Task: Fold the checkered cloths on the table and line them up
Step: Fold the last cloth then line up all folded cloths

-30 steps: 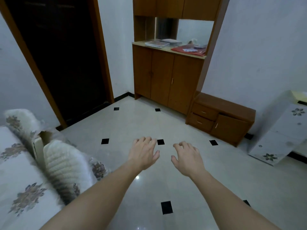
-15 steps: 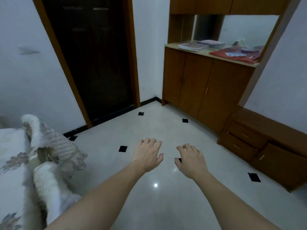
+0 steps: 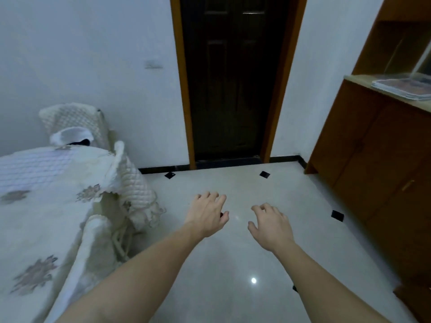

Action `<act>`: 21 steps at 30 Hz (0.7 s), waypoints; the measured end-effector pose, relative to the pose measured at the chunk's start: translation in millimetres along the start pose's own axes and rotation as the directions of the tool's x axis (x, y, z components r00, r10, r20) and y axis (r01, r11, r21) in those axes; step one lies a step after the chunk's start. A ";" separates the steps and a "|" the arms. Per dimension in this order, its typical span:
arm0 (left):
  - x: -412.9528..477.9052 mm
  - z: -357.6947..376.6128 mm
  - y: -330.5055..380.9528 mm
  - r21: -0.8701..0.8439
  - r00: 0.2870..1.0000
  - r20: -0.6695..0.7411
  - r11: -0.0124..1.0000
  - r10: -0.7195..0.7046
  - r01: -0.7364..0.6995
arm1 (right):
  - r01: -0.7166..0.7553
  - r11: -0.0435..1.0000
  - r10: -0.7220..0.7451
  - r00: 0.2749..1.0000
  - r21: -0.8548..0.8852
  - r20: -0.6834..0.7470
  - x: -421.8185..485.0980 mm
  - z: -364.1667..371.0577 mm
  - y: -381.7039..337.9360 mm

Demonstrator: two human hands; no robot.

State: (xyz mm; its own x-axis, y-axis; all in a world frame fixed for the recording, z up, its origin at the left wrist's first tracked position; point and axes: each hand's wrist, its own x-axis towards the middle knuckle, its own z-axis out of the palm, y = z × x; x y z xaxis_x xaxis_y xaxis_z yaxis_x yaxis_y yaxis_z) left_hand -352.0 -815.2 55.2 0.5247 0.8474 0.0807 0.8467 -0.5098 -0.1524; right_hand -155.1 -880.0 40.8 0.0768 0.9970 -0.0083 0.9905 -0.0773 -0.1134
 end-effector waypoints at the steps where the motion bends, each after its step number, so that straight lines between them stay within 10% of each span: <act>1: 5.5 3.0 -8.7 0.002 1.000 0.006 1.000 -0.031 0.031 | 0.027 1.000 -0.027 1.000 0.005 0.006 14.8 0.7 -3.2; 21: 226.3 59.7 -256.7 -0.016 0.943 -0.003 0.943 -0.334 0.334 | 0.312 0.950 -0.312 0.950 -0.028 0.022 380.8 0.9 -135.3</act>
State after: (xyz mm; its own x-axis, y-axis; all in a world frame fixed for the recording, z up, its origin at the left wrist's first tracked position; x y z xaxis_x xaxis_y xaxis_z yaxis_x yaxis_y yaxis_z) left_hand -455.8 -483.8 53.8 0.2124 0.9685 0.1296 0.9745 -0.2002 -0.1014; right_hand -260.0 -489.9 52.0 -0.2383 0.9712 0.0058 0.9678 0.2380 -0.0821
